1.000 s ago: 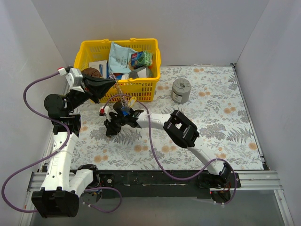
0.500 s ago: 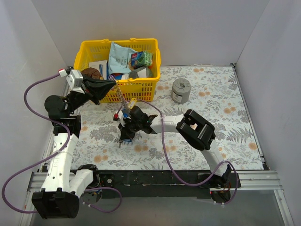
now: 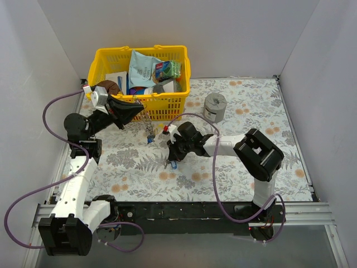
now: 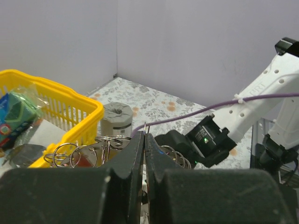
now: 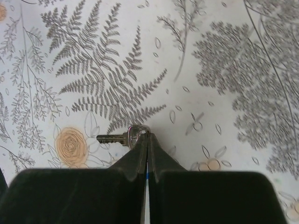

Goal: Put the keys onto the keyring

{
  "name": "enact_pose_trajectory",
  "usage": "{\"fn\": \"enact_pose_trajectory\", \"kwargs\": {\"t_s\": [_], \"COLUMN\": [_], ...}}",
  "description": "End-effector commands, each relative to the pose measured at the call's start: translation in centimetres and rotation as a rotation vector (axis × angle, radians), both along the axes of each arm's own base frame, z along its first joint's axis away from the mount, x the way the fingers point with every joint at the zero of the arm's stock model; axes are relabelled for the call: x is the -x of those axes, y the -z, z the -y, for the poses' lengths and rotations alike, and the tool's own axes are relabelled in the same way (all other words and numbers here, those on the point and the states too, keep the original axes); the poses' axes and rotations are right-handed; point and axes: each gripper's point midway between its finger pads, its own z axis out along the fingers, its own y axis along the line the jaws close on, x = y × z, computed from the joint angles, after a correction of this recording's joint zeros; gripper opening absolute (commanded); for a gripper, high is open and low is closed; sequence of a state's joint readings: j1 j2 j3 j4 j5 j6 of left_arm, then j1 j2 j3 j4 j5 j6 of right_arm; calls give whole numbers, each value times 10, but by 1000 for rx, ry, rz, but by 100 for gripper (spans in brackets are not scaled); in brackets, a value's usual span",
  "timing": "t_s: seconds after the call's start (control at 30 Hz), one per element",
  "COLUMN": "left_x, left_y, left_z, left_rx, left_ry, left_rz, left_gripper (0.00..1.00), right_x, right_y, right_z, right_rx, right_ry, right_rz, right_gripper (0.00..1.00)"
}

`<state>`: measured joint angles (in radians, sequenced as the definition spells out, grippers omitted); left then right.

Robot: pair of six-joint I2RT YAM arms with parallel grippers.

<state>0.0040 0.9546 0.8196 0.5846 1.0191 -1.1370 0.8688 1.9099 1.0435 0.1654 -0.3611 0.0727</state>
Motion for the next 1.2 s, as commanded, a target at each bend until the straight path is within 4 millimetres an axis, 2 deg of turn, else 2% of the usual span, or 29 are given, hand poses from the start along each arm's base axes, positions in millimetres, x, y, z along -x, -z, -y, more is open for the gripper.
{"fn": "enact_pose_trajectory", "kwargs": {"t_s": [0.0,0.2,0.27,0.4,0.53,0.67,0.7,0.73,0.97,1.07,1.1,1.17], "left_x": [9,16,22,37,44,50,51,55,58,57,57,57], "left_y": [18,55,67,102,132,162,165,177,211,216,219,221], "left_z": [11,27,41,69,75,76,78,78,81,82,81,82], "left_rx": [-38,-41,-52,-76,-64,-72,-65,-60,-74,-87,-91,-92], "left_ry": [57,105,146,208,210,197,204,206,211,209,209,212], "left_rz": [-18,-90,-115,-179,-243,-299,-294,-332,-383,-389,-393,-398], "left_gripper": [0,0,0,0,0,0,0,0,0,0,0,0], "right_x": [23,33,34,37,29,22,20,18,5,1,2,1], "right_y": [52,61,59,56,45,35,32,27,-10,-26,-28,-37], "right_z": [75,121,134,153,168,173,171,170,156,157,158,163], "right_rx": [278,395,420,436,396,347,334,320,225,196,192,190], "right_ry": [95,195,235,292,364,383,379,371,348,355,352,368], "right_rz": [-106,-149,-169,-212,-242,-252,-249,-238,-152,-102,-92,-63], "right_gripper": [1,1,1,1,1,1,1,1,2,23,38,46]}}
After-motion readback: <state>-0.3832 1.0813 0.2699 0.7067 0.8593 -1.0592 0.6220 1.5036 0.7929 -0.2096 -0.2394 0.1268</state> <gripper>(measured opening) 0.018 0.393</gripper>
